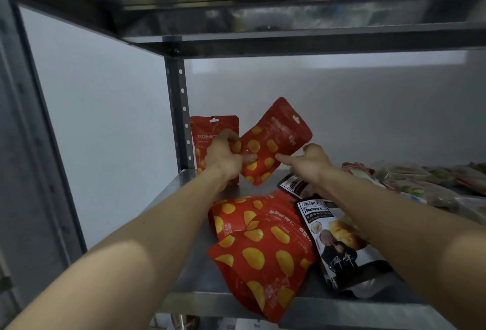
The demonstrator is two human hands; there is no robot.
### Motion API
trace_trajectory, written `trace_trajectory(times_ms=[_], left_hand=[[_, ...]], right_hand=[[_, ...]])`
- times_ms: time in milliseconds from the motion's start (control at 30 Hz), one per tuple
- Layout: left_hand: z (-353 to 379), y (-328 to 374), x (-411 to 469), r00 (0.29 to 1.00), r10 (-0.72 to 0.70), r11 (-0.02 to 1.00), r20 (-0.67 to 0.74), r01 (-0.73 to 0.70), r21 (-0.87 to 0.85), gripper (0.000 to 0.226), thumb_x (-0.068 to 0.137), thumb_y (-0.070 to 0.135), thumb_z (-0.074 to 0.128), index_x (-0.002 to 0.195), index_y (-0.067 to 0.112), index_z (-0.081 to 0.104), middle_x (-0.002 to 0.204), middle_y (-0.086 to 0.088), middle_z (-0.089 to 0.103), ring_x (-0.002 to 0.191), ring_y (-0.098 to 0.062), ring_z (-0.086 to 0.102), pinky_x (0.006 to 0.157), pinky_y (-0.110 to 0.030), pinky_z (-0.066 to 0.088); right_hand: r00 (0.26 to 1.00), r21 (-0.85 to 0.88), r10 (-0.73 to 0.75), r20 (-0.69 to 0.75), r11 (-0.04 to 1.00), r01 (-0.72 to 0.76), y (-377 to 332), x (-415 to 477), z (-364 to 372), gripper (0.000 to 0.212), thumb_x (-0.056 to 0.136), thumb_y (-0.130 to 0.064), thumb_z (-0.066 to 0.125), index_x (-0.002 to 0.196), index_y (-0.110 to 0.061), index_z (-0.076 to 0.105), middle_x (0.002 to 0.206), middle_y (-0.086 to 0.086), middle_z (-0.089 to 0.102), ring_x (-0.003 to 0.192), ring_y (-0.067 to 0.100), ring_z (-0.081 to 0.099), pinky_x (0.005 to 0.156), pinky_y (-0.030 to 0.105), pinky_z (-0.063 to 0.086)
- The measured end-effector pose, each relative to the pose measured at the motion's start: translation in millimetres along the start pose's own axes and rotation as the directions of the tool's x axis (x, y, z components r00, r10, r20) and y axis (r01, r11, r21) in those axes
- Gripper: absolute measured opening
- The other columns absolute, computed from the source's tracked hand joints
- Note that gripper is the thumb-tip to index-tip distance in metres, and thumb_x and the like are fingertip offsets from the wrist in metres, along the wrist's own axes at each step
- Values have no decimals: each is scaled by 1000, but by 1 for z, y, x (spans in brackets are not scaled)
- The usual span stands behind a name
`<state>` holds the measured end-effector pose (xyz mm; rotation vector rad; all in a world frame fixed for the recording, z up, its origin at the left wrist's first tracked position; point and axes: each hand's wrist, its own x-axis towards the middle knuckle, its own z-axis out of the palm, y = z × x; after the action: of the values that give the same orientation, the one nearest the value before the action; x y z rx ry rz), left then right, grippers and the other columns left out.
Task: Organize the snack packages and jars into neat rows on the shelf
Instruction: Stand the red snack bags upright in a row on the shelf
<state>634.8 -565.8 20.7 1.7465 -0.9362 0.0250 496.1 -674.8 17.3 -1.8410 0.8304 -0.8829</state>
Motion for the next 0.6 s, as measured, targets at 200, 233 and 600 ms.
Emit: trace_trajectory(times_ms=[200,233,600], left_hand=[[-14,-7,-11,998,-49,963,41,58,-263,54,71,25,85,113,21,51,113,0,62,102,-19,63,78,-32,57],[-19,-9,-14,998,-30,973,48,41,-228,55,73,27,83,117,21,50,113,3,62,103,-17,61,77,-26,54],[-72,-44,-32,996,-75,986,-53,82,145,43,79,40,75,111,21,54,104,2,65,96,-22,65,88,-45,55]], right_hand=[[997,359,-42,57,933,19,-15,-2,17,28,81,-14,79,97,-19,57,113,10,69,98,28,69,82,47,59],[997,377,-44,58,926,19,-18,-3,21,29,80,-12,80,96,-18,58,110,10,70,96,28,70,79,48,60],[987,199,-87,133,978,59,-34,-2,88,58,73,-16,85,118,-18,48,115,10,66,105,28,65,91,50,55]])
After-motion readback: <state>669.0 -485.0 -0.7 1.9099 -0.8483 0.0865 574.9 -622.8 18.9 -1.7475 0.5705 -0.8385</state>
